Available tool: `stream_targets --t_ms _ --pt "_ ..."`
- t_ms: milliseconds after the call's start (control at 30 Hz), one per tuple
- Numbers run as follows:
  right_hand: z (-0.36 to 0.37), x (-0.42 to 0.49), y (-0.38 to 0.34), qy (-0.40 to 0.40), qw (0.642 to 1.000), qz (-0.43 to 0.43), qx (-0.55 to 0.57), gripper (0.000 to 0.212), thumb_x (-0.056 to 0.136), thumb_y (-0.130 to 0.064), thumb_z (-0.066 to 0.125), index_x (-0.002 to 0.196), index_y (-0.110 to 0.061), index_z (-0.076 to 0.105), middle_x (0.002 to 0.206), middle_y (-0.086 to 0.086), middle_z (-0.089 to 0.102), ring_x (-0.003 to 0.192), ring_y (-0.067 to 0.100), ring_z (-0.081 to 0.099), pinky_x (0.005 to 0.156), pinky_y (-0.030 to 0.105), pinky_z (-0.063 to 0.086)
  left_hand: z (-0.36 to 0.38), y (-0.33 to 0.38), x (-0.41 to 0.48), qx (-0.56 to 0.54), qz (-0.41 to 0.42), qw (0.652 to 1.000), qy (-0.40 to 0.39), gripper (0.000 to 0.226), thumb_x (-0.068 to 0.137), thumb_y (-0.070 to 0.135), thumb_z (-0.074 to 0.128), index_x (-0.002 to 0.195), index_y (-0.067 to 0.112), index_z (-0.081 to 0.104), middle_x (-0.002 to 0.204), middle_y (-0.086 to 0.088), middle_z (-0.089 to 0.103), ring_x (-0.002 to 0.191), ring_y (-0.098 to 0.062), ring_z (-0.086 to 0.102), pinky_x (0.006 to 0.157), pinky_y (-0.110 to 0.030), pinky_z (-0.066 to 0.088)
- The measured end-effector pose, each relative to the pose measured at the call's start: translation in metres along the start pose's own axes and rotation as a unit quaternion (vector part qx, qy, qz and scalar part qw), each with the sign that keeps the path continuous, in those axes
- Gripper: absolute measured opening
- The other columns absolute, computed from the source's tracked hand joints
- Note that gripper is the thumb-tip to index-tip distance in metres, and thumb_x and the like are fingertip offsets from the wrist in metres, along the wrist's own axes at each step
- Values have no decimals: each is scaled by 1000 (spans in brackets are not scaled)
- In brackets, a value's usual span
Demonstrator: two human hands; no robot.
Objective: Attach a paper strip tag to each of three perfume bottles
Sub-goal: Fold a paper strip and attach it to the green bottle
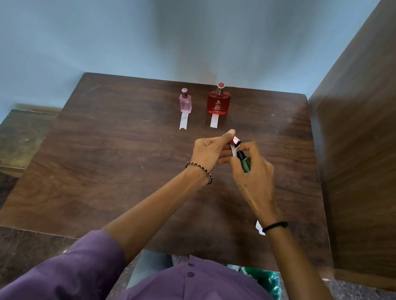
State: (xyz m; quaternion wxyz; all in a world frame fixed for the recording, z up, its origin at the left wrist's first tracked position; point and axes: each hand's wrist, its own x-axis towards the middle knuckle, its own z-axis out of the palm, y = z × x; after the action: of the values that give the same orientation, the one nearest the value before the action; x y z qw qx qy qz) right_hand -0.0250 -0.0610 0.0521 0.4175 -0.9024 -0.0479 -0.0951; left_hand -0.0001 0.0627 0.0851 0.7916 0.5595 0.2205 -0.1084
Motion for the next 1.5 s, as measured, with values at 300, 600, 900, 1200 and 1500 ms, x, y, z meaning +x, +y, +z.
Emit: stream_targets --t_ms 300,600,900,1200,1500 --pt "-10 -1 -6 -14 990 84 113 5 94 -25 59 99 -26 57 69 2 59 53 11 49 50 21 40 1 -3 0 -14 -5 1000 -5 36 91 24 72 101 -10 72 93 -20 76 78 -24 76 70 -31 63" --pt "-36 -6 -8 -178 727 266 608 17 98 -25 39 97 -13 52 70 8 54 40 11 36 38 18 19 -4 -5 2 -17 2 1000 -15 29 91 25 72 93 -4 74 99 -25 75 86 -29 76 78 -36 63" --pt "-43 -9 -16 -200 660 226 688 29 100 -29 39 92 -10 59 71 8 52 38 9 41 31 17 22 -6 -7 1 8 8 1000 -10 31 91 28 72 94 -3 75 99 -24 75 87 -28 75 79 -37 62" --pt "-40 -8 -22 -186 673 209 685 30 101 -29 38 91 -14 62 70 4 52 38 7 37 34 20 20 -3 -7 -2 10 7 1000 -22 32 92 27 71 96 -5 74 101 -26 74 87 -28 75 81 -38 62" --pt "-38 -9 -24 -156 684 235 672 37 104 -35 40 95 -13 69 70 2 50 39 7 35 36 23 17 -3 -8 -5 13 12 999 -28 36 92 27 70 101 -7 73 97 -22 75 81 -23 75 73 -30 62"
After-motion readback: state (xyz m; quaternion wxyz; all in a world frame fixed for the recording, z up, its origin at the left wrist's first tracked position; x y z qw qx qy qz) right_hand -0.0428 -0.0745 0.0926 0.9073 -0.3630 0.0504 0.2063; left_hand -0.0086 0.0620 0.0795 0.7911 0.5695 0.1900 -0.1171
